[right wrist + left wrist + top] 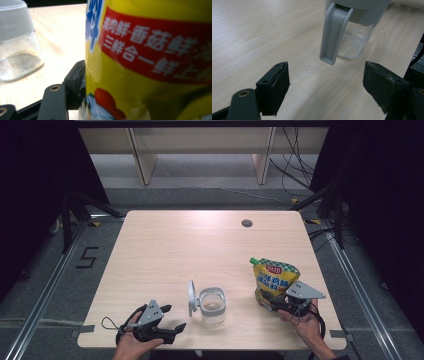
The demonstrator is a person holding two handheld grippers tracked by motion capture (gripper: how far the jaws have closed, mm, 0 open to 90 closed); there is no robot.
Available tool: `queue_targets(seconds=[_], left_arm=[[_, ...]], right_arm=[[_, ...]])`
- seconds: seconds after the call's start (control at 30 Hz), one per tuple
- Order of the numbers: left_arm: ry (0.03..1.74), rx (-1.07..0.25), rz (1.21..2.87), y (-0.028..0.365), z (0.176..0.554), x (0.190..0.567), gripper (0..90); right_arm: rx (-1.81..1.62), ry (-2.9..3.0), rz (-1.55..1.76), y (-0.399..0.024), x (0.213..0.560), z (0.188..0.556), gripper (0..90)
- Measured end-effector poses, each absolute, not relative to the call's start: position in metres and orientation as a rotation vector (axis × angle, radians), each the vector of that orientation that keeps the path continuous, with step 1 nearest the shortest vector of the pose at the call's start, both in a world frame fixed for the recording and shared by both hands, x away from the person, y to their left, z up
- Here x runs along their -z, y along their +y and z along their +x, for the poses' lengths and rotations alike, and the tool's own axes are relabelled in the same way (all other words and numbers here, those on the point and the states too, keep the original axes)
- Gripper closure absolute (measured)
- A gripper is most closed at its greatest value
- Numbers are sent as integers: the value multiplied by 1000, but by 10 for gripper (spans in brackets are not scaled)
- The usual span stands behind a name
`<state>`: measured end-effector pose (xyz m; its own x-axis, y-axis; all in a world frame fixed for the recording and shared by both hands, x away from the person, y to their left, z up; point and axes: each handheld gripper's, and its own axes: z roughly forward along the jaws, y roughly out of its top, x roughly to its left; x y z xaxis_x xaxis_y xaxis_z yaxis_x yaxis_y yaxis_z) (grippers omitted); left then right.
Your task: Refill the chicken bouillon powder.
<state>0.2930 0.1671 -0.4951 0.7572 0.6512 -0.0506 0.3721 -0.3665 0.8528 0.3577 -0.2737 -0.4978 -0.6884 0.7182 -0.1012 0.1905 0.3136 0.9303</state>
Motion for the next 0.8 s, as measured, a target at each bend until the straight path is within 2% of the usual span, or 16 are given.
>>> queue_targets(seconds=[0.2, 0.4, 0.8], left_arm=[[789, -365, 1972, 168, 292, 494, 209], [801, -364, 1978, 169, 292, 495, 210], [784, -387, 1989, 171, 293, 494, 212]], right_arm=[[-1315, 2061, 685, -267, 488, 347, 395], [-1093, 2041, 407, -255, 473, 329, 399], [-806, 2039, 139, -227, 470, 312, 405]])
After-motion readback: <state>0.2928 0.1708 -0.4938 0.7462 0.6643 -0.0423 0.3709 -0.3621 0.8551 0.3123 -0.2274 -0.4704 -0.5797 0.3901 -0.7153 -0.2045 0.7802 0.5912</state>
